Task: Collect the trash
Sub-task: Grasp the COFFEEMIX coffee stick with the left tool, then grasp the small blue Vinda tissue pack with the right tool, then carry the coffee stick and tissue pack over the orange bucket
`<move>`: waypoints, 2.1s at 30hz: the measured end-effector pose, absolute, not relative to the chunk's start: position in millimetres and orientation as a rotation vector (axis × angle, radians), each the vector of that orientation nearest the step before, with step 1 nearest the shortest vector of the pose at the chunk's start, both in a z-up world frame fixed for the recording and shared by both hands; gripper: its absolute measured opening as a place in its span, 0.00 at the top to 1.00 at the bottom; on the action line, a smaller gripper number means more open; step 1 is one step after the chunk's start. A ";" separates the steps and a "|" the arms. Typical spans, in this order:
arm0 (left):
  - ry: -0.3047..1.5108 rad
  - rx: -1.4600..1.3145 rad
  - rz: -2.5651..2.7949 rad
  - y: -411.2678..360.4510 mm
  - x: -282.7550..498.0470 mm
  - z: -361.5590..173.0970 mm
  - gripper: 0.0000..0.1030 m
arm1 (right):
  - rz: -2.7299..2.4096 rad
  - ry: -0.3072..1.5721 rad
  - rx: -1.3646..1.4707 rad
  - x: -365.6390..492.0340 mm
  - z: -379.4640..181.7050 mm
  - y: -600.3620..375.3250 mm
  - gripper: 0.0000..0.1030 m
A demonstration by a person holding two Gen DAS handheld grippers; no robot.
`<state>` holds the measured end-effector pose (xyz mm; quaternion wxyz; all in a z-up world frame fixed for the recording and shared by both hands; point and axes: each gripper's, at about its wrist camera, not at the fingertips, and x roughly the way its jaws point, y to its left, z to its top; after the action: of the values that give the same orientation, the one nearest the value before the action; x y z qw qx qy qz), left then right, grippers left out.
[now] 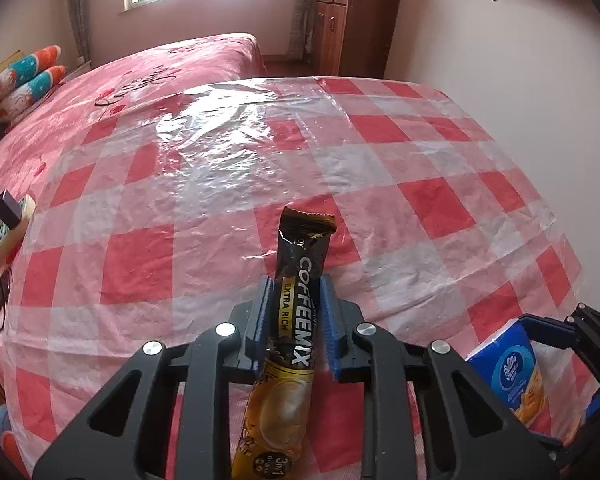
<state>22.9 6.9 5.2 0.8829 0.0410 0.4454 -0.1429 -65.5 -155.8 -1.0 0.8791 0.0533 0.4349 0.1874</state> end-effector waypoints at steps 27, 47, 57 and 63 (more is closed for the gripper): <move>0.918 -0.116 -0.284 60.2 -29.3 4.7 0.78 | 0.364 0.914 -0.006 -62.5 -2.2 -147.6 0.29; 0.899 -0.143 -0.275 92.2 -52.8 4.8 0.78 | 0.288 0.896 -0.076 -63.5 -2.6 -142.0 0.61; 0.868 -0.163 -0.262 114.4 -69.5 10.5 0.78 | 0.278 0.876 0.004 -64.8 3.4 -146.5 0.61; 0.843 -0.186 -0.248 130.9 -80.6 17.4 0.78 | 0.303 0.867 0.031 -66.5 11.4 -136.9 0.61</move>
<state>-80.6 130.9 17.4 0.9008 -0.0901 0.4074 -0.1200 -66.5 -136.9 11.4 0.8963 0.0149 0.4183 0.1463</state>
